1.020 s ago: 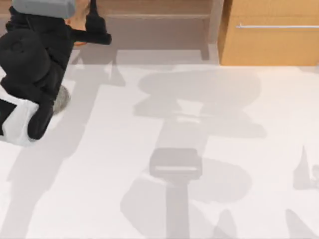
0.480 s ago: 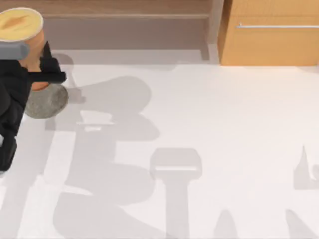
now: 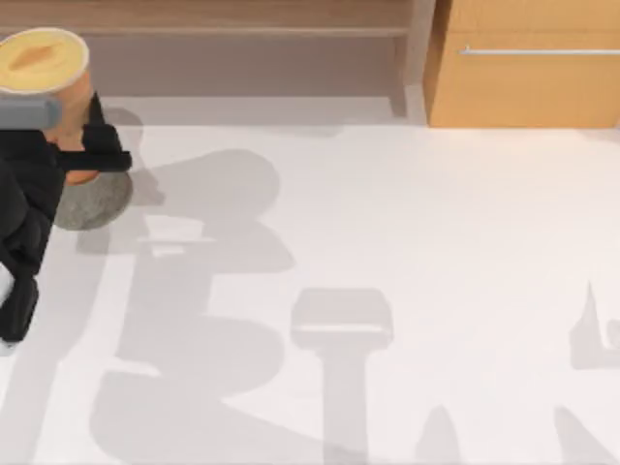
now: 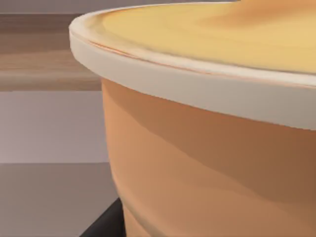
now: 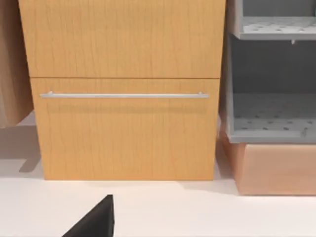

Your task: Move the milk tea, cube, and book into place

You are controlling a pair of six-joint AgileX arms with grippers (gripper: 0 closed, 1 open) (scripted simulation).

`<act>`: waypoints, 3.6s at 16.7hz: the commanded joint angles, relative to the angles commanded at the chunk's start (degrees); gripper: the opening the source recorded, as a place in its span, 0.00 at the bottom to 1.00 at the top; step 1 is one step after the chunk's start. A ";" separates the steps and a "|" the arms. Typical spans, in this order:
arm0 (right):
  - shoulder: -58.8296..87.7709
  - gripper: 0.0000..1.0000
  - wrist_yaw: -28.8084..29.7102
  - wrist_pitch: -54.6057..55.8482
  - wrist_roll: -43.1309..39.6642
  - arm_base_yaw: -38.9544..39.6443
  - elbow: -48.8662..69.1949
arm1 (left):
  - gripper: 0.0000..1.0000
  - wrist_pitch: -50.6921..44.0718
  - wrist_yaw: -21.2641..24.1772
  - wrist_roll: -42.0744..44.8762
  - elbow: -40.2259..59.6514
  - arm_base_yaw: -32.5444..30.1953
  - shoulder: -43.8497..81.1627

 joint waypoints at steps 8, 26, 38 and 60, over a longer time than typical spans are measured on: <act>0.00 1.00 0.00 0.00 0.00 0.00 0.00 | 0.00 3.74 0.11 -0.59 -0.10 0.11 3.89; 0.00 1.00 0.00 0.00 0.00 0.00 0.00 | 1.00 3.74 0.11 -0.59 -0.10 0.11 3.89; 0.00 1.00 0.00 0.00 0.00 0.00 0.00 | 1.00 8.74 -0.11 -0.57 -7.27 -0.12 1.72; 0.00 1.00 0.00 0.00 0.00 0.00 0.00 | 1.00 -6.26 -0.30 -0.44 -9.62 0.05 -16.51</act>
